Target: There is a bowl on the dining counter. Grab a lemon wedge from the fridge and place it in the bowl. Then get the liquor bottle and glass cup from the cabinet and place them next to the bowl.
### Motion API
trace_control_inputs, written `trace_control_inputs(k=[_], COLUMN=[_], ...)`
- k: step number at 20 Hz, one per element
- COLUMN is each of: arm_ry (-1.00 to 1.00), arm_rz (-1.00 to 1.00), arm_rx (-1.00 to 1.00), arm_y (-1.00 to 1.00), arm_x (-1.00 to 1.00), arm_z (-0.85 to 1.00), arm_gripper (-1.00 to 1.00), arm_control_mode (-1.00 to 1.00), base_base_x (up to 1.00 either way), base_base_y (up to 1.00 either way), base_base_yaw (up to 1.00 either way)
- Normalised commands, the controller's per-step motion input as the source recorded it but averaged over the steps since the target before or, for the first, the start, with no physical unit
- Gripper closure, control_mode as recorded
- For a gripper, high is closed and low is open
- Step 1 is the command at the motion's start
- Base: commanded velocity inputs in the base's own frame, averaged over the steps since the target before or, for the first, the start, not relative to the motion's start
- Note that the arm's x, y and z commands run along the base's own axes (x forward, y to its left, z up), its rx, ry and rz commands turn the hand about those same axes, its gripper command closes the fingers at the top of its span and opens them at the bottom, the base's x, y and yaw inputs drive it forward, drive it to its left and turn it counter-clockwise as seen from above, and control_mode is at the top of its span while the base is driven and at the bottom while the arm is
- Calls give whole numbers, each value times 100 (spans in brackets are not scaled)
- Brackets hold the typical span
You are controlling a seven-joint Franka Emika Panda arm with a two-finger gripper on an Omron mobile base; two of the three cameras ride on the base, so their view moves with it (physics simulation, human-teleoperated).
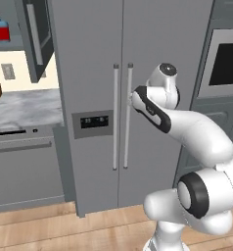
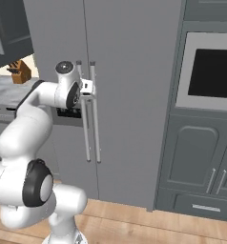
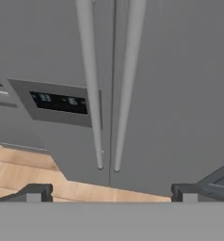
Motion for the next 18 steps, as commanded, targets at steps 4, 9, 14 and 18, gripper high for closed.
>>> trace_control_inputs(k=[4,9,14,18], arm_ry=[0,0,0,0], arm_rz=[0,0,0,0], arm_rx=[0,0,0,0], arm_y=[1,-3,-1,0], arm_x=[29,31,37,49], arm_z=[0,0,0,0], arm_gripper=[-100,-100,-100,-100], arm_control_mode=[-100,-100,-100,-100], base_base_x=[0,0,0,0], base_base_y=[0,0,0,0], base_base_yaw=[0,0,0,0])
